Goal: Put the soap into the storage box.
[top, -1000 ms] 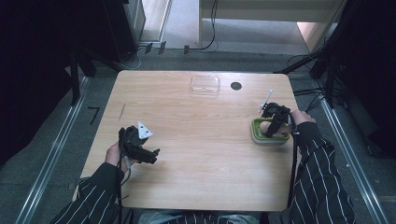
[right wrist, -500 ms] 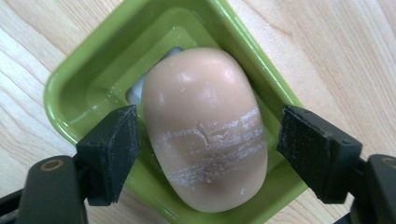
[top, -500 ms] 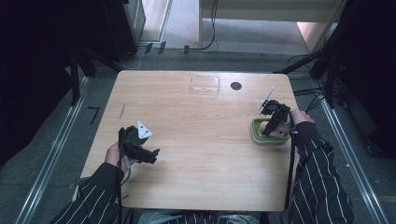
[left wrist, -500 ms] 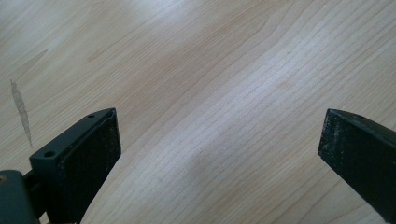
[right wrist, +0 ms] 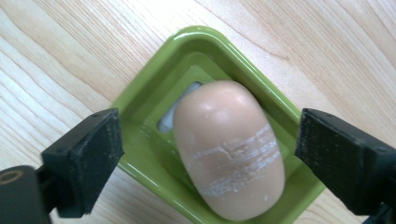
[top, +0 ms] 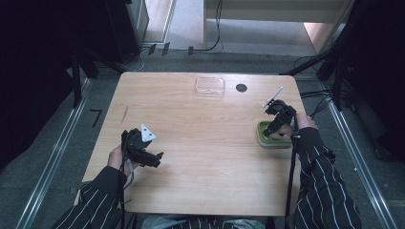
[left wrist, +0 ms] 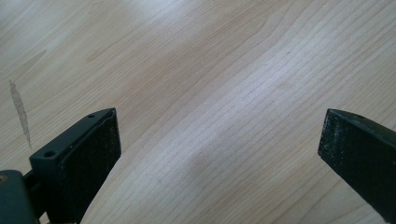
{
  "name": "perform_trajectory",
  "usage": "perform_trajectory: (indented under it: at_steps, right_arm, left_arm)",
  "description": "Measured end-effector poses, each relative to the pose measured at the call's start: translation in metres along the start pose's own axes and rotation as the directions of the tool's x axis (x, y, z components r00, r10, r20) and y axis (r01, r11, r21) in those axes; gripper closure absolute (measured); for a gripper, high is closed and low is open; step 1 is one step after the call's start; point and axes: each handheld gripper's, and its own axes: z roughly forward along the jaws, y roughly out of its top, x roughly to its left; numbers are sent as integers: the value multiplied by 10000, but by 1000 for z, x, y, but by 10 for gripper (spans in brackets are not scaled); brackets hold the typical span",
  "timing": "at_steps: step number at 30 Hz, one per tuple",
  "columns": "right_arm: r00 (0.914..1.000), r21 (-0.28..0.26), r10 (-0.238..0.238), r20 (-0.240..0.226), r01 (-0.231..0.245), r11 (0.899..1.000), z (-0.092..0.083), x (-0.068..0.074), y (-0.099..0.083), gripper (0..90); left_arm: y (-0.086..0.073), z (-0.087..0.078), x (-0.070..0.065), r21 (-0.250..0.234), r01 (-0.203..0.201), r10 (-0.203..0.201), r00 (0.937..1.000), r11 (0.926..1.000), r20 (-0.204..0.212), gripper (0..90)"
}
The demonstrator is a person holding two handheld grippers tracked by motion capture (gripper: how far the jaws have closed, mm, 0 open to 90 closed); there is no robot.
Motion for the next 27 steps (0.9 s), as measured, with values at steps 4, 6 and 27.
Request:
perform_trajectory:
  at_steps: [4,6,27]
  right_arm:
    - [9995,-65,49,297,-47,10000,-1,8,-1,44]
    - [9995,-125,40,322,-36,9999,-2,13,-2,41]
    - [9963,-757,-141,848,205,9969,-21,71,-24,43]
  left_arm:
    - [0,-1,0,3,-24,24,10000,10000,9,0]
    - [0,0,0,-16,-7,7,10000,10000,7,0]
    - [1,-1,0,-49,-31,31,10000,10000,36,0]
